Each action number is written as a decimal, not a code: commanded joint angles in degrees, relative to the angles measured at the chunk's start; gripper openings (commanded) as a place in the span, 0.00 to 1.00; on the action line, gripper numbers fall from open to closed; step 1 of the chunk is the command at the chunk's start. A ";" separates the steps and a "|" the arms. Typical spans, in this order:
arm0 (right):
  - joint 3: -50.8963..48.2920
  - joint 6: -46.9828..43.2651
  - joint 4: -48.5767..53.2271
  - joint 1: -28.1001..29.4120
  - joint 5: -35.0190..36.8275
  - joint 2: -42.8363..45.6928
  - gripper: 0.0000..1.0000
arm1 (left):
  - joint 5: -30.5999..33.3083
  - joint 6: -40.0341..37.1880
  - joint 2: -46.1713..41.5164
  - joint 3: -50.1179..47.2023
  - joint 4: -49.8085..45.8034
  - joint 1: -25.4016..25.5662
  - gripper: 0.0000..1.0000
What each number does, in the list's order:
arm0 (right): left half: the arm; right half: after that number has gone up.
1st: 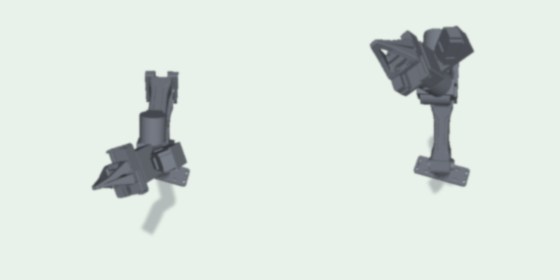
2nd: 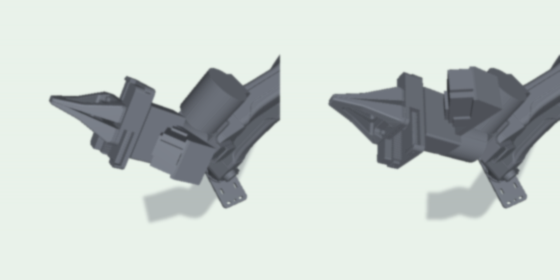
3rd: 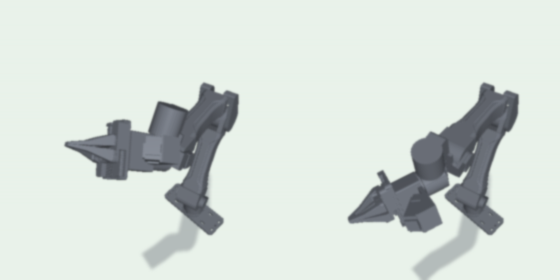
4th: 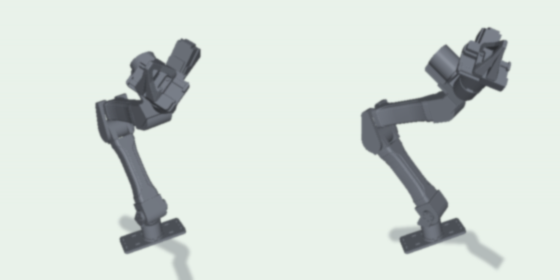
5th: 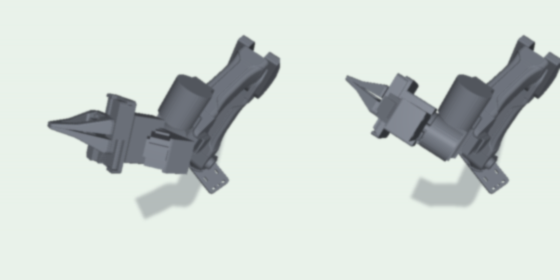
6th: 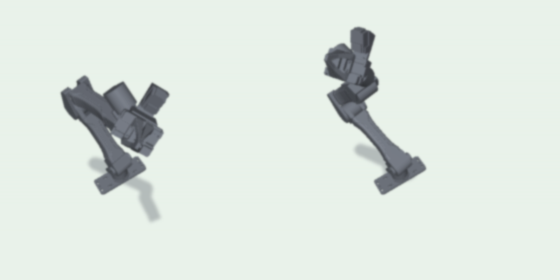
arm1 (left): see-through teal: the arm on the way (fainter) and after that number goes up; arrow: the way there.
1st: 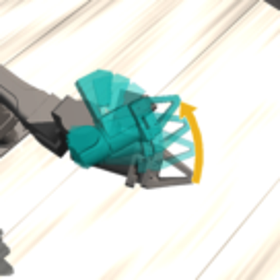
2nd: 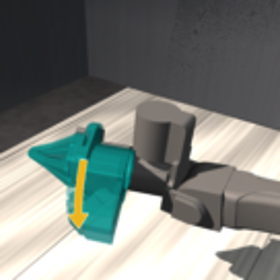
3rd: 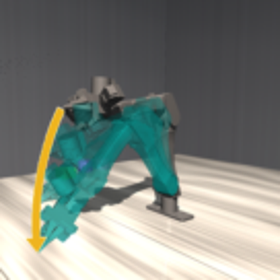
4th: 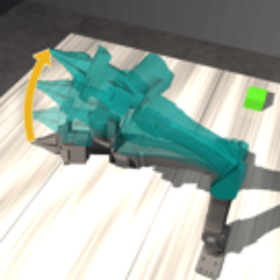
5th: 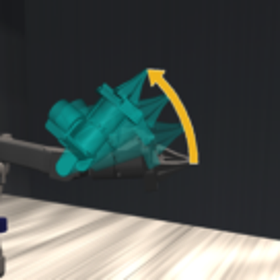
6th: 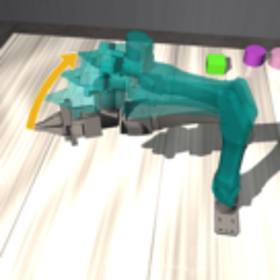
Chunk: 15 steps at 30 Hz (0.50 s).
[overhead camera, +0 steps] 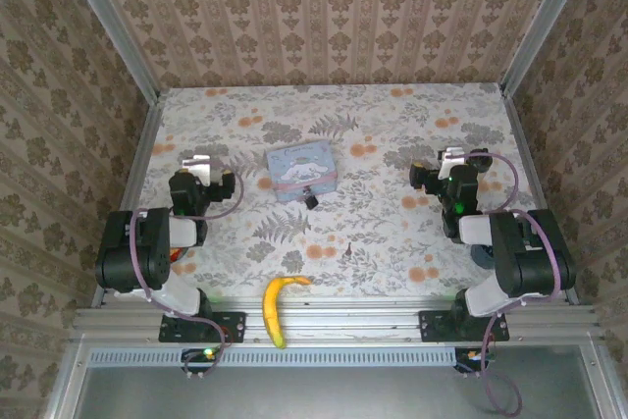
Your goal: Unlock the padlock with the key
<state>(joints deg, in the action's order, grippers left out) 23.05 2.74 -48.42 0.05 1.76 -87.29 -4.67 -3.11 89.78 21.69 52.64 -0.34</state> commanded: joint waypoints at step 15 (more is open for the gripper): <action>0.42 -0.37 0.03 0.30 1.49 -0.08 1.00 | 0.80 -1.21 -0.59 0.58 0.45 0.43 1.00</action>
<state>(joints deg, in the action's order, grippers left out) 23.05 2.74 -48.45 0.05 1.76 -87.29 -4.47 -3.29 89.78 21.69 52.64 -0.34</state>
